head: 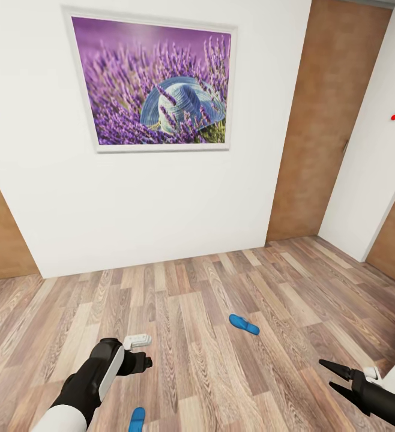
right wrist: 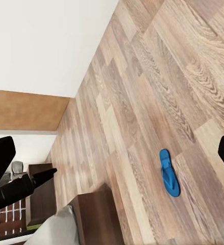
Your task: In the bedroom, move the book from the bed onto either nightstand, and place the two sandals side by side next to the bed.
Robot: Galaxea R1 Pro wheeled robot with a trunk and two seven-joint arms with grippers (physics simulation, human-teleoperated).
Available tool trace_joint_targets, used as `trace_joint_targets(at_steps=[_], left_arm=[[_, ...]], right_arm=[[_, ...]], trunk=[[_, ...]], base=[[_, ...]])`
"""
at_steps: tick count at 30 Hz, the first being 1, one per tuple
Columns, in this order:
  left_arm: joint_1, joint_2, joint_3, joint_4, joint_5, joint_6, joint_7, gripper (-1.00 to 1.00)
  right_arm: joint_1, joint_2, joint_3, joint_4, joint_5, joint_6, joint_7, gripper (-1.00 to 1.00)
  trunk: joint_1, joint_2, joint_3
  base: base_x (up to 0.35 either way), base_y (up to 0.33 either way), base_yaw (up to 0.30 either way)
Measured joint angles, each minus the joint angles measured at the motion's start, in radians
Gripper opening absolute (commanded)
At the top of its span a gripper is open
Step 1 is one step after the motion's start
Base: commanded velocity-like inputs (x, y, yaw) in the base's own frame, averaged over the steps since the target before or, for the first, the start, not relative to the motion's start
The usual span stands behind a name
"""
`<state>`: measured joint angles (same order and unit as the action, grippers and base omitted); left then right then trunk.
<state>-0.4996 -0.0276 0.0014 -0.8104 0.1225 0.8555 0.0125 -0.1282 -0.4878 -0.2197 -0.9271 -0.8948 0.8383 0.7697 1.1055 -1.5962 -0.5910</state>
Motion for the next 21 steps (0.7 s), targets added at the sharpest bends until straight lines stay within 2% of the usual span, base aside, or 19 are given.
trace_joint_targets(at_steps=[21], left_arm=[[0.0, -0.003, 0.0, 0.0, 0.002, -0.001, -0.003, 1.0]], right_arm=[[0.0, 0.0, 0.0, 0.0, 0.0, 0.0, 0.001, 1.0]], trunk=[[0.081, -0.147, -0.066]], base=[[0.0, 0.0, 0.0]])
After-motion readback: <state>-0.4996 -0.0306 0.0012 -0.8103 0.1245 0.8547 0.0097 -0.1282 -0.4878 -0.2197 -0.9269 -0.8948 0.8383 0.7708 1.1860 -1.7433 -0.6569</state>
